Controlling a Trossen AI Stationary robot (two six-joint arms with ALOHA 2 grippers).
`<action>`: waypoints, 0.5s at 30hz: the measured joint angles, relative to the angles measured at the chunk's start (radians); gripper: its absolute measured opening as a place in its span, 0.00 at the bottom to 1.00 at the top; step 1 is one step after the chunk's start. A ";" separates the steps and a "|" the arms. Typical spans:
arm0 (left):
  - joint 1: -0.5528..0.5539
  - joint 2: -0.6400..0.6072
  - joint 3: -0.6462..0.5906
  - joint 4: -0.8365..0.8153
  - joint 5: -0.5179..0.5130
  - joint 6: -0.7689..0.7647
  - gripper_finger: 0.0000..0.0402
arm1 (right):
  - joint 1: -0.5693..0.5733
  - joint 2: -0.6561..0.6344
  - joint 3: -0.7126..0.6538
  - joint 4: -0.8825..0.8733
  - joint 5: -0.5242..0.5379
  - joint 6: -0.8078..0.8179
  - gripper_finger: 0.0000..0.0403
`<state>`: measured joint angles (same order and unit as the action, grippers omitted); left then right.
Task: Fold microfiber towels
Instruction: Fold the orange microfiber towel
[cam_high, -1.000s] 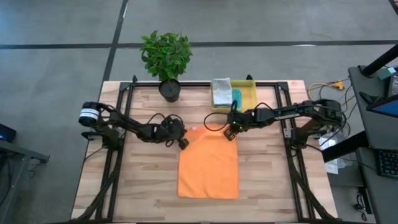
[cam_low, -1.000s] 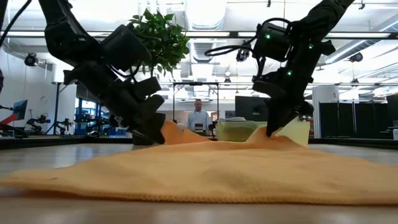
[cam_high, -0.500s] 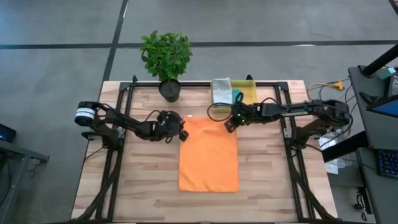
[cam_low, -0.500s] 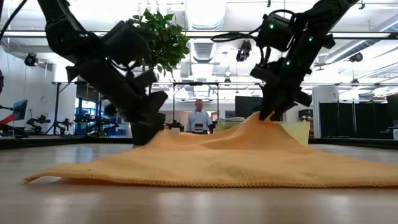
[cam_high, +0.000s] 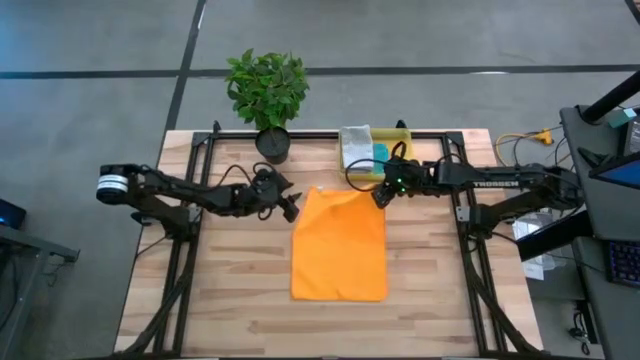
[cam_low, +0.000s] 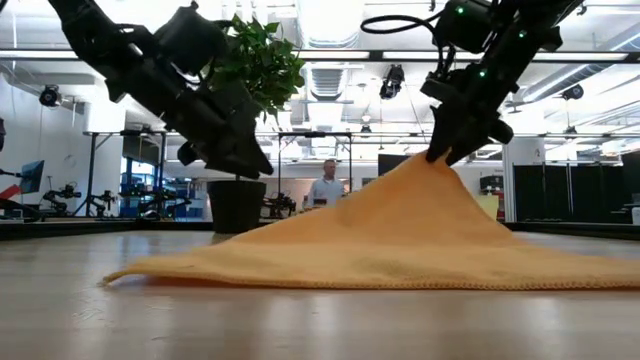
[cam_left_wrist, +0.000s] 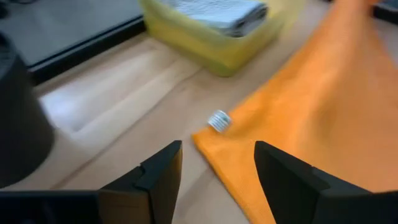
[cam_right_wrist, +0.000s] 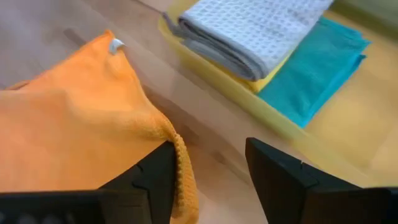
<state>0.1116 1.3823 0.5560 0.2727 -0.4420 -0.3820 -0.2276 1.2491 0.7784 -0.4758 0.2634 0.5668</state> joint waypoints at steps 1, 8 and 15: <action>0.000 -0.004 0.000 0.001 0.016 0.000 0.47 | 0.000 0.000 0.000 0.000 0.001 -0.002 0.45; 0.009 0.059 0.001 0.046 0.117 0.089 0.41 | 0.003 0.050 0.000 0.013 -0.076 0.011 0.45; 0.055 0.251 0.035 0.213 0.227 0.160 0.12 | 0.024 0.119 0.000 0.050 -0.108 0.027 0.45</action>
<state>0.1667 1.6336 0.5909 0.4856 -0.2146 -0.2222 -0.2039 1.3676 0.7780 -0.4253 0.1555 0.5943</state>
